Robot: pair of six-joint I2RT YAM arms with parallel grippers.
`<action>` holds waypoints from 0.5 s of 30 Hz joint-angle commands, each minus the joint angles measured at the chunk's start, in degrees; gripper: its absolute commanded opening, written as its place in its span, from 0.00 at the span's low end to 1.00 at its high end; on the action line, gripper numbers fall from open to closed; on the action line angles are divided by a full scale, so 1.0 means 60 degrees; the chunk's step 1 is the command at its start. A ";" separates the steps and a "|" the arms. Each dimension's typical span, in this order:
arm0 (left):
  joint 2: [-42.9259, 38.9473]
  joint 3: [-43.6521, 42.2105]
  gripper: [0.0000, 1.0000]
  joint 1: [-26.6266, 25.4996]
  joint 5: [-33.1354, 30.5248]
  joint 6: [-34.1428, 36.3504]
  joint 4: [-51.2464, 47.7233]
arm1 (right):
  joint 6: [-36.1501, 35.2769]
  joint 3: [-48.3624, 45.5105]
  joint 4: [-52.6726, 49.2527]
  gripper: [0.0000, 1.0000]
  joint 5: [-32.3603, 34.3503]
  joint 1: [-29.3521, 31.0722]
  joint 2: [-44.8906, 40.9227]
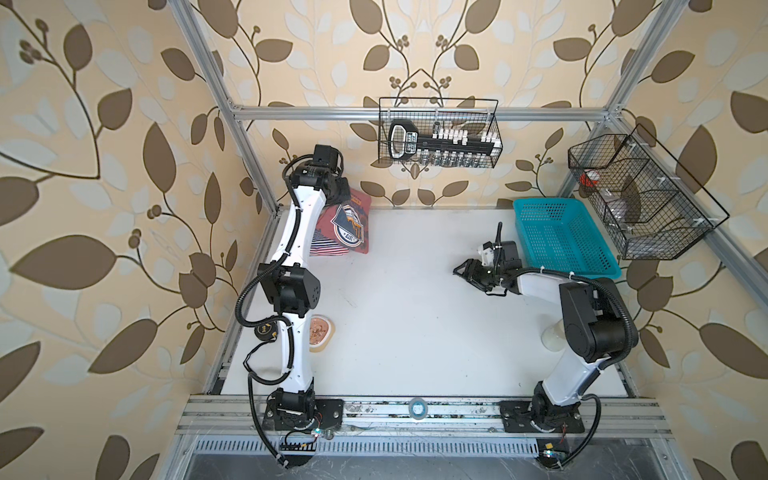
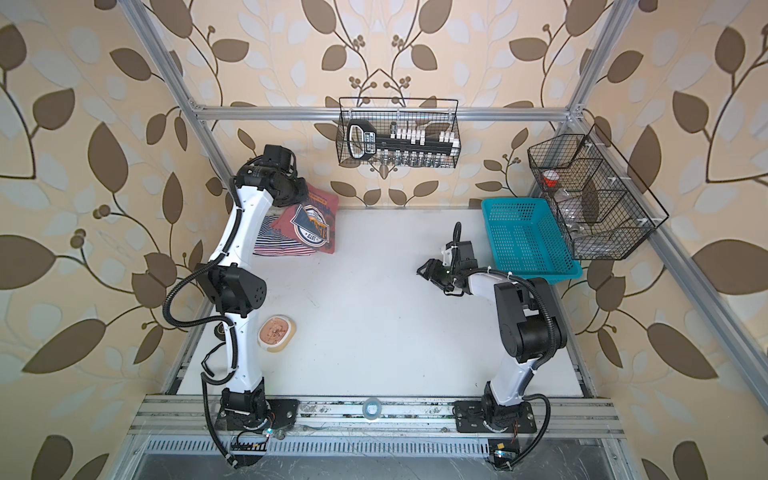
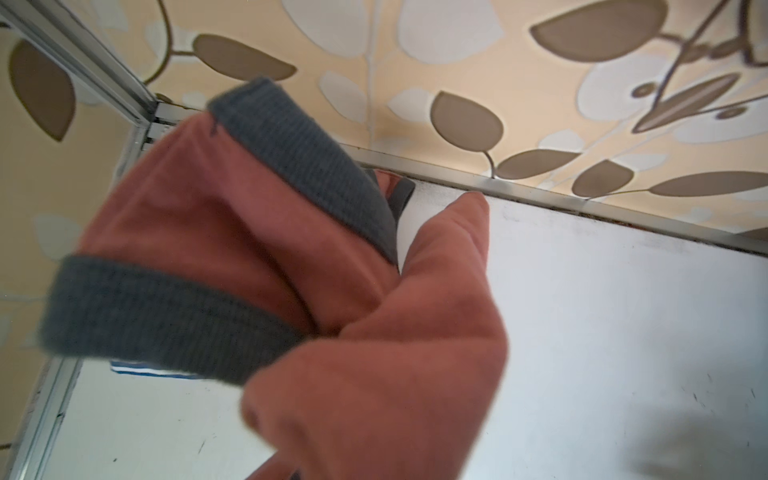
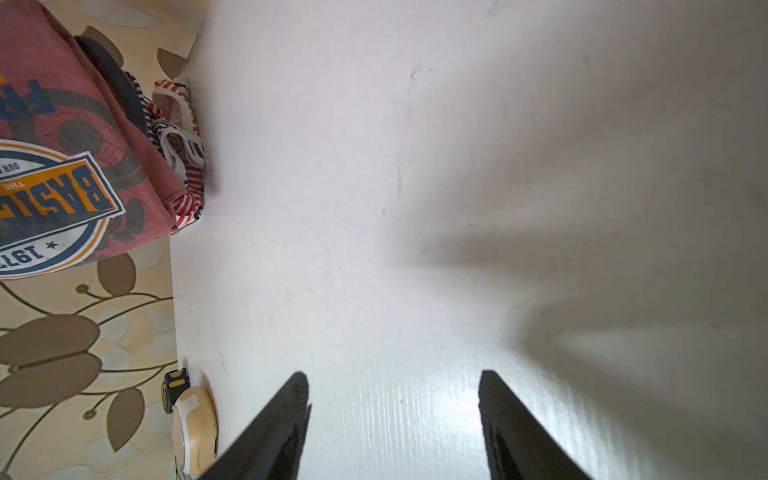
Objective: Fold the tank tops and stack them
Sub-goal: 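Carry the folded pink top with the left gripper onto the striped stack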
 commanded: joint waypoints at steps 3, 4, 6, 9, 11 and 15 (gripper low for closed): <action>-0.0786 0.0162 0.00 0.0589 0.0146 0.0334 0.0612 | 0.0052 -0.0141 0.0094 0.66 -0.0164 0.0064 0.0263; -0.0720 0.0083 0.00 0.0692 0.0274 0.0324 0.0669 | 0.0065 -0.0130 0.0094 0.66 -0.0170 0.0064 0.0289; -0.0589 -0.0167 0.00 0.0961 0.0576 0.0265 0.0880 | 0.0060 -0.0105 0.0074 0.66 -0.0164 0.0070 0.0365; -0.0338 -0.0616 0.00 0.1314 0.0911 0.0306 0.1261 | 0.0035 -0.0080 0.0035 0.66 -0.0135 0.0121 0.0488; -0.0140 -0.0859 0.00 0.1547 0.1093 0.0416 0.1567 | 0.0017 -0.0046 0.0004 0.66 -0.0110 0.0150 0.0574; 0.0478 -0.0996 0.00 0.2025 0.1766 0.0433 0.2147 | -0.0063 0.0116 -0.0222 0.66 0.0008 0.0228 0.0728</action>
